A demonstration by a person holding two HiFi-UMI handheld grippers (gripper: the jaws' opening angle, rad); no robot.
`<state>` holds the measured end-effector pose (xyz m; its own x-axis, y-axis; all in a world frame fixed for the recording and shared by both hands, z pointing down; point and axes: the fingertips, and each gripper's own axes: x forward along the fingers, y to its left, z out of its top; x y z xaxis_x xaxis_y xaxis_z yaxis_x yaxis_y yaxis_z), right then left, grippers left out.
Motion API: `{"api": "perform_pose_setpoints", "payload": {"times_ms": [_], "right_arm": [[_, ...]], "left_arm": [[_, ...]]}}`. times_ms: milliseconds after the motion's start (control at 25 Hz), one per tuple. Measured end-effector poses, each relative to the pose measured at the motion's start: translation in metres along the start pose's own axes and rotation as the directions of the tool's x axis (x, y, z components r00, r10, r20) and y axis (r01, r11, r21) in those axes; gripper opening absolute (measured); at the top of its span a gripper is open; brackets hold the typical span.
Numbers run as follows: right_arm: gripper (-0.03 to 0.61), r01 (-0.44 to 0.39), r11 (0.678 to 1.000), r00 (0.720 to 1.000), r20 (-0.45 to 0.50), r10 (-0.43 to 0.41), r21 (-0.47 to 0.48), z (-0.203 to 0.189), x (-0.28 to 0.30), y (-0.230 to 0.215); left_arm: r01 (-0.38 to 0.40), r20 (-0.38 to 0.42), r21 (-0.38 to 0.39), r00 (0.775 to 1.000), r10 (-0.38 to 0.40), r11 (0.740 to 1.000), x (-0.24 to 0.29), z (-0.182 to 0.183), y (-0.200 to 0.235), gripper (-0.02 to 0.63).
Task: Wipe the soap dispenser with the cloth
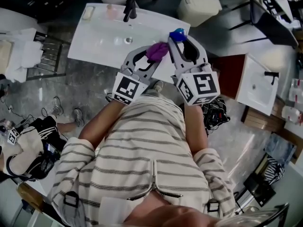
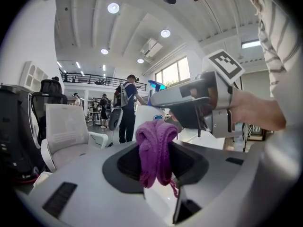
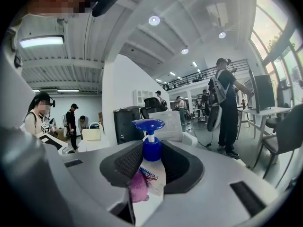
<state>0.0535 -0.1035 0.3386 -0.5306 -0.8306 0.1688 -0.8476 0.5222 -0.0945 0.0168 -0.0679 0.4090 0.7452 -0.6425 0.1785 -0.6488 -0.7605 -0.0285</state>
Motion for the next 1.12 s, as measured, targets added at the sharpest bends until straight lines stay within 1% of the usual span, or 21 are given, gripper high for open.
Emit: {"api": "perform_pose_setpoints", "payload": {"times_ms": [240,440,560,720,960,1120], "right_arm": [[0.132,0.000,1.000,1.000,-0.002,0.000,-0.004,0.001,-0.002,-0.001],[0.133,-0.014,1.000,1.000,0.013,0.014,0.005,0.001,-0.003,-0.001],[0.133,-0.016,1.000,1.000,0.006,0.016,0.004,-0.001,-0.010,-0.004],[0.134,-0.040,0.999,0.999,-0.001,0.040,-0.005,-0.006,-0.013,-0.003],[0.134,-0.091,0.995,0.996,-0.001,0.091,-0.035,-0.006,-0.021,0.004],[0.135,-0.129,0.990,0.992,-0.018,0.128,-0.049,-0.010,-0.027,0.008]], "left_arm": [[-0.015,0.013,-0.018,1.000,0.015,1.000,-0.007,0.005,0.007,0.138],[-0.018,0.011,0.001,1.000,0.018,1.000,-0.014,0.011,0.019,0.138],[-0.006,0.021,-0.007,1.000,0.006,1.000,-0.015,0.016,0.020,0.138],[0.068,0.020,-0.020,0.998,-0.068,0.997,-0.013,0.018,0.025,0.137],[0.164,0.004,-0.031,0.986,-0.164,0.986,-0.014,0.019,0.027,0.137],[0.255,0.009,-0.043,0.967,-0.255,0.966,-0.011,0.024,0.022,0.135]]}}
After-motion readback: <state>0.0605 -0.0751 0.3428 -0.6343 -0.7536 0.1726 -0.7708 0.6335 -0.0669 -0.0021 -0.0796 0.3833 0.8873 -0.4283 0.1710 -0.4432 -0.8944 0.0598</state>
